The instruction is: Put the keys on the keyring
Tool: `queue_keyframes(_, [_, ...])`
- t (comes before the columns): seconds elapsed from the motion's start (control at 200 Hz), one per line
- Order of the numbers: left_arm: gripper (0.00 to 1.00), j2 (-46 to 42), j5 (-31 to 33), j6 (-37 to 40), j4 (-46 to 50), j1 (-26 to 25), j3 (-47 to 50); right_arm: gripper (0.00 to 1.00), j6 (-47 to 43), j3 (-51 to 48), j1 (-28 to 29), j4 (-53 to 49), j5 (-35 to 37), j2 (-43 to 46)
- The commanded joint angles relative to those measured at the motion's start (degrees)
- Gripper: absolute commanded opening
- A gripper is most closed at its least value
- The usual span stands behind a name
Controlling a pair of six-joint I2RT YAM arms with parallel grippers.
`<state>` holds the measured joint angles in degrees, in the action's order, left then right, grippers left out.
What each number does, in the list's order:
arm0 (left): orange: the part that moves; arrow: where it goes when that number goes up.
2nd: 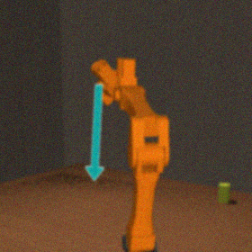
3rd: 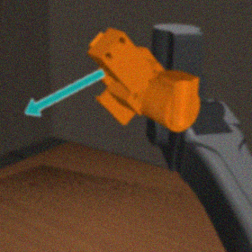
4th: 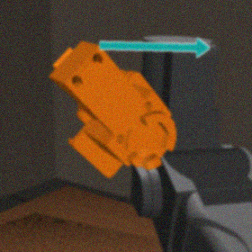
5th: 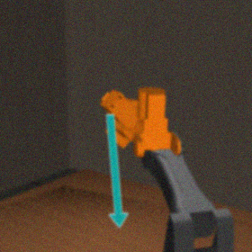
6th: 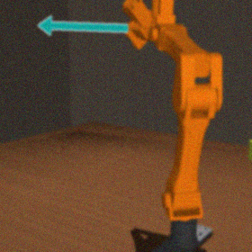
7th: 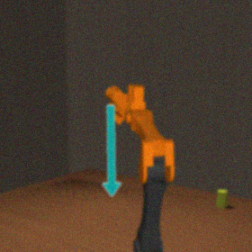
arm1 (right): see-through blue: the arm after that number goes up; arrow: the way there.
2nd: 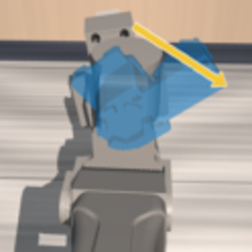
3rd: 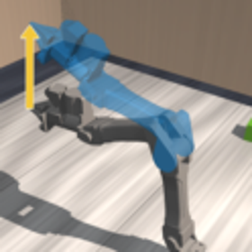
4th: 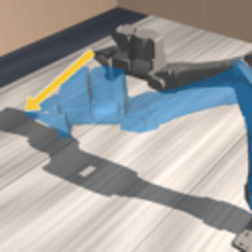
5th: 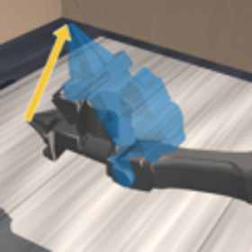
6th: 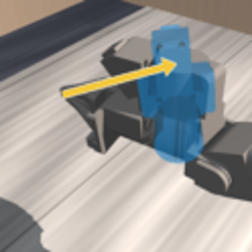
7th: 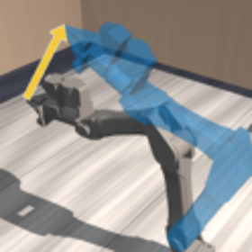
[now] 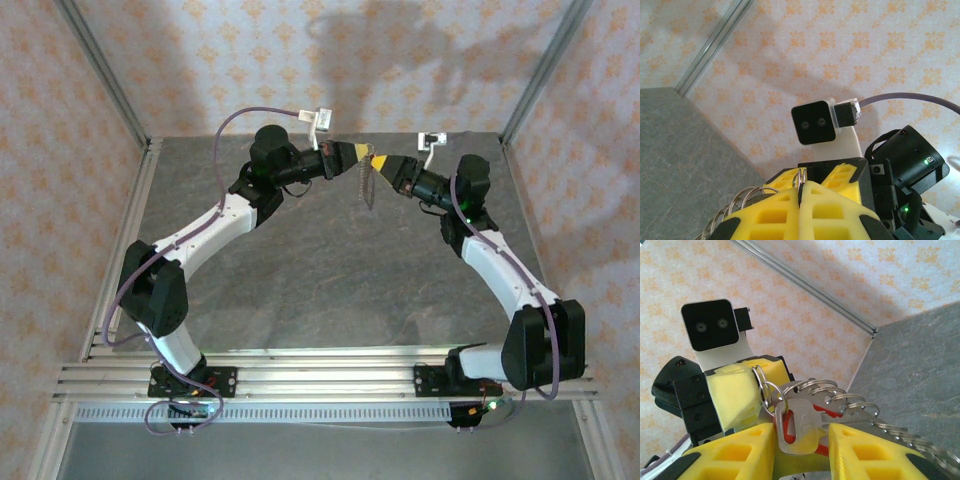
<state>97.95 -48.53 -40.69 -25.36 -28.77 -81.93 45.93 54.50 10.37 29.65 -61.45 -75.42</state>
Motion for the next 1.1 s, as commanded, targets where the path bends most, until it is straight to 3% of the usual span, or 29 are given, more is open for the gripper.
queue_keyframes(0.0, [0.0, -1.95, 0.28, -0.19, -3.26, -0.09, -0.96, 0.3, -0.05, 2.29, 0.73, 3.22, 0.45, -0.52])
queue_keyframes(0.32, [0.0, -1.93, 0.8, -0.04, -2.94, -0.05, -0.95, 0.0, -1.75, 0.59, 1.65, 1.83, 0.0, 1.03])
queue_keyframes(1.096, [0.0, -1.62, 1.17, -0.36, -3.46, -0.38, -0.97, 0.0, -11.54, 1.48, 4.11, -11.24, -3.54, 3.42])
